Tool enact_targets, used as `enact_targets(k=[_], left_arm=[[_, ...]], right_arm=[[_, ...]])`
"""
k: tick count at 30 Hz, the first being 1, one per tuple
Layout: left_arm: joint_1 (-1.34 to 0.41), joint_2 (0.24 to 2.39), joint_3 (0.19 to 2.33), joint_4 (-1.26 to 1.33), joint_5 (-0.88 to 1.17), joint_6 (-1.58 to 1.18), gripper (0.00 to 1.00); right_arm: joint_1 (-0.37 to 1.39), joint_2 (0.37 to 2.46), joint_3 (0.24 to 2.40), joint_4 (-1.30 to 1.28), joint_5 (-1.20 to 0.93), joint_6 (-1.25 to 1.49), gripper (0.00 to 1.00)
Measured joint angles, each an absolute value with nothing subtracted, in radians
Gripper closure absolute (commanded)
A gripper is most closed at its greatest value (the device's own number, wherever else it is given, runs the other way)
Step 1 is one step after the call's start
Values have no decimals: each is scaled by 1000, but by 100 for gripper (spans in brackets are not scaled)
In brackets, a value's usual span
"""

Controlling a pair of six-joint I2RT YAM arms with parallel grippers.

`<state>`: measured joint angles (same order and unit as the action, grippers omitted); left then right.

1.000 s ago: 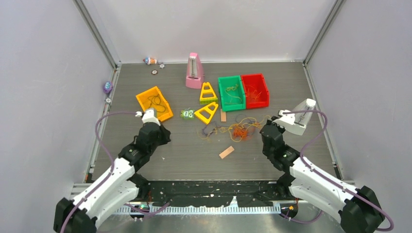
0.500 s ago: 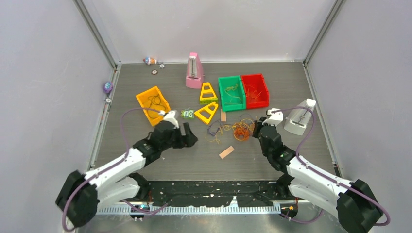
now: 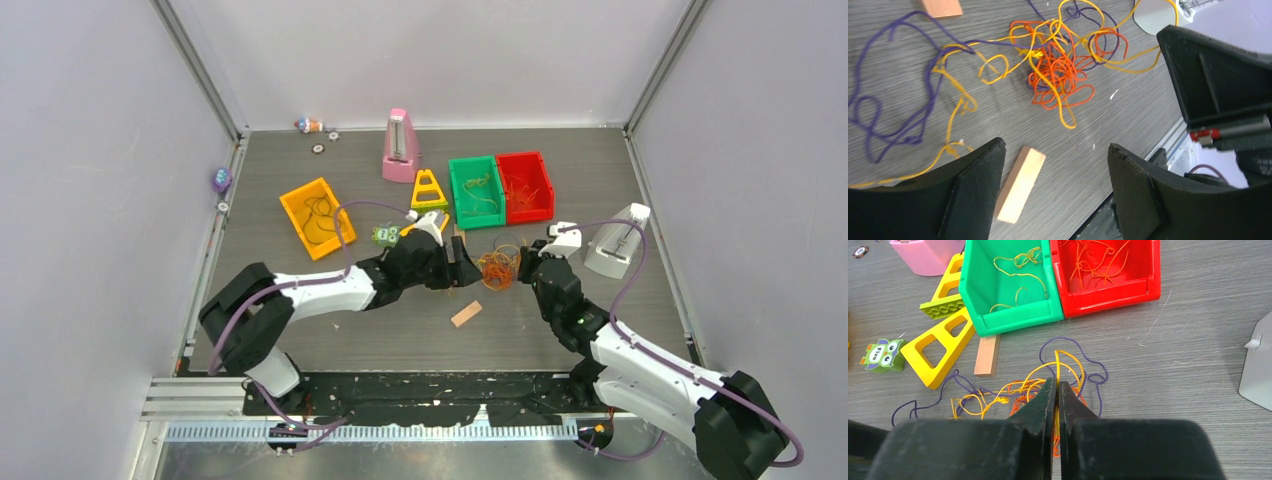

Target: Untangle the cables

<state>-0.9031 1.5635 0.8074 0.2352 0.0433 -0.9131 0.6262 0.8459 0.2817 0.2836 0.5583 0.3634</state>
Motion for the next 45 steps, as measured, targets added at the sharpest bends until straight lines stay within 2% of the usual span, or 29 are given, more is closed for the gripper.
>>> enact_targets(k=[7,9,10,11,14,15,20,25,30,33,37,38,40,42,44,45], left_arm=[[-921,1715,929,236,28,-1009,30],[-923,1754,955,236,26,-1023,34],[-925,1774,968,236,25,-1034,40],[-928,1793,979,237,23,-1043,50],[-937,1836,992,247,23,-1069,95],[-941,1842,991,250,23,-1074,100],[-943,1794,949,252,-6,-1051,100],[-911,1557,824,205,-6,-990,100],[-787,1319,679,175,60,-929,100],[-723,1232,635,81,66,-874,100],[-725,1145,616,12,85,-827,100],[-728,1125,613,2,85,-821,100],[-727,1089,610,-11,81,-802,100],[-726,1066,609,-35,71,-780,100],[-720,1049,607,-81,55,-752,100],[-717,1044,603,-100,48,-740,100]], right_arm=[[626,816,281,284,558,363,91],[626,807,280,284,559,363,92],[626,802,280,284,560,363,92],[626,799,279,284,559,363,92],[626,789,272,285,562,363,92],[626,786,269,286,563,363,91],[626,787,264,284,581,364,94],[626,804,266,254,640,377,95],[625,762,263,234,710,407,95],[624,721,261,222,753,428,95],[631,698,260,198,756,458,95],[632,697,260,191,754,464,93],[634,693,258,185,742,471,75],[633,688,257,186,730,469,36],[625,685,250,199,724,458,24],[621,685,244,209,703,438,22]])
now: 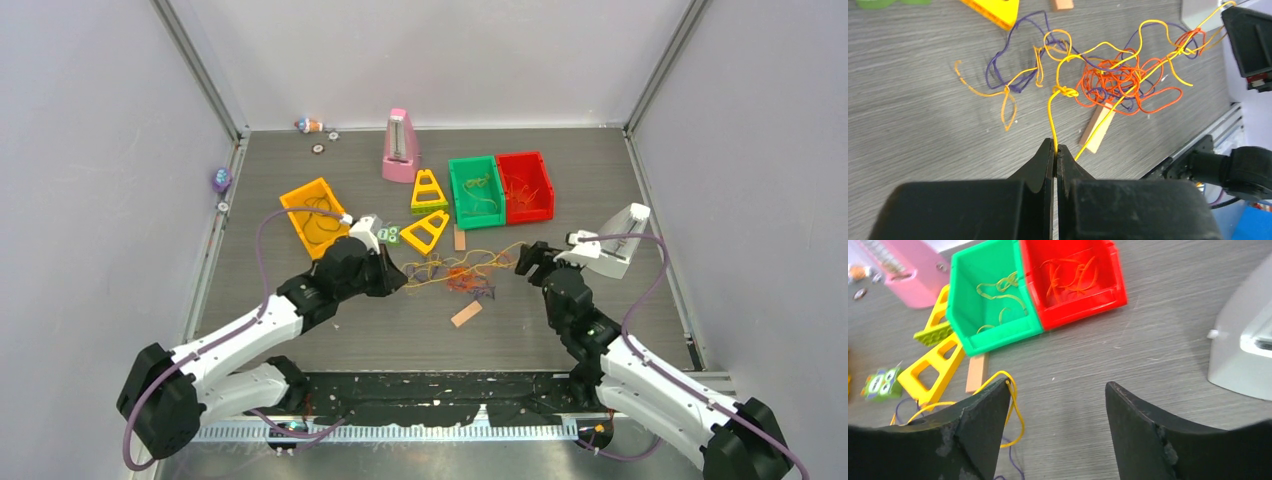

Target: Untangle the cables

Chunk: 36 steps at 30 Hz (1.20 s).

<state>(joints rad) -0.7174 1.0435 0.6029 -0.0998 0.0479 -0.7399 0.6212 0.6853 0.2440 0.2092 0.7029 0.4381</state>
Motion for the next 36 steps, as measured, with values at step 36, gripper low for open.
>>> enact_targets(k=[36], left_arm=[[-713,1047,478,-107,177,-533,100]], right_arm=[[840,1452,697,141,-86,174,23]])
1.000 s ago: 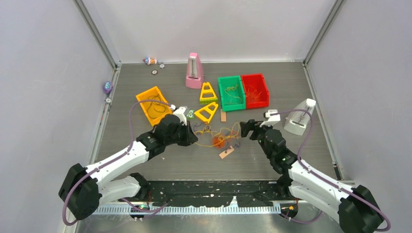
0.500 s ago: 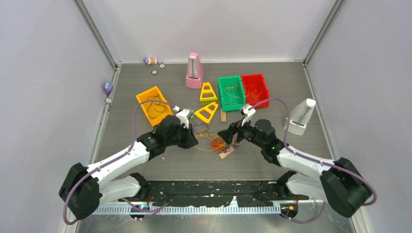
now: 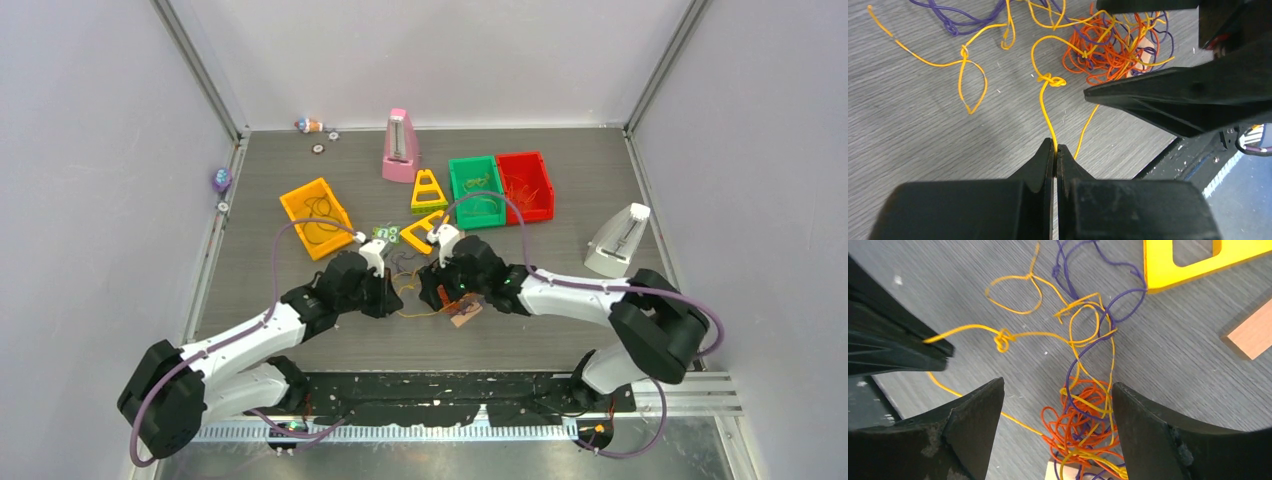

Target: Untangle the cables

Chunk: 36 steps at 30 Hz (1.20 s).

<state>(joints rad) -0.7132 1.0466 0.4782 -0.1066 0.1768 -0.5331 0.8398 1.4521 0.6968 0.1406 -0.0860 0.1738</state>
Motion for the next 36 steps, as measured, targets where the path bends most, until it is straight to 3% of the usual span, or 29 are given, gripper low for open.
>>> enact_targets(k=[6,8,13,23,29,33,36], left_arm=[[-714,1018,481,-173,63,-540,100],[-711,981,492,-237,-14,-543,100],[-667,784,528,-359,-187,-576,100],[-417,524,638,-590,-397,-638,100],[-400,569,802,-648,-422,-593,100],[-398,631,885,-645,-297,-538,100],[-398,721,967,-649,-172,-504,100]], right_arm=[[873,1581,775,-20,115,154,52],[868,1598,782,-62,202,166,55],[826,1567,781,-109,376,243,47],[467,1257,576,-127,516,505,43],[449,1181,516,-120,480,528,22],[448,1107,470,-19,364,486,6],[448,1021,403,64,275,454,1]])
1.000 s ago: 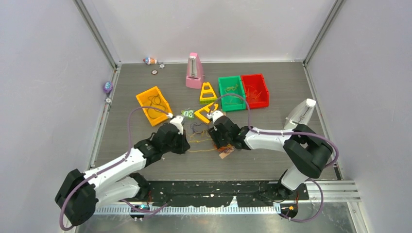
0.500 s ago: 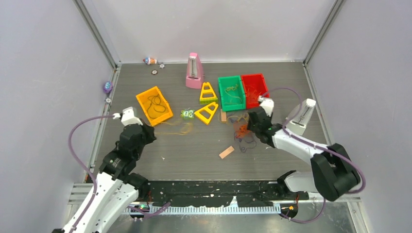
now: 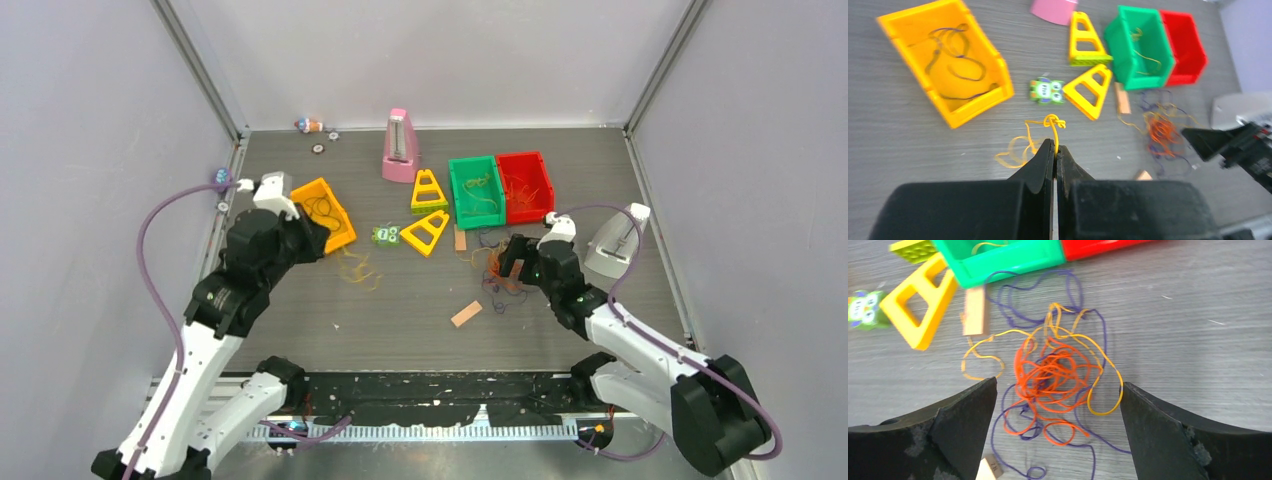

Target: Untangle the cables

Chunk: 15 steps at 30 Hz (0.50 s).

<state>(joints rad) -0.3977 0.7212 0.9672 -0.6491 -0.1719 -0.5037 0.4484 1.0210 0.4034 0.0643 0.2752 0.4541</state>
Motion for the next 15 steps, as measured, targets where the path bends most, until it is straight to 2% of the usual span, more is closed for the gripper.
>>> enact_targets(k=[7,15], left_arm=[[-405,866,1109,-649,107,-452,100],[-415,968,1204,-678,229,-381,100]], right_arm=[[449,908,323,220,108,416,0],[450,788,224,458,-166,396,0]])
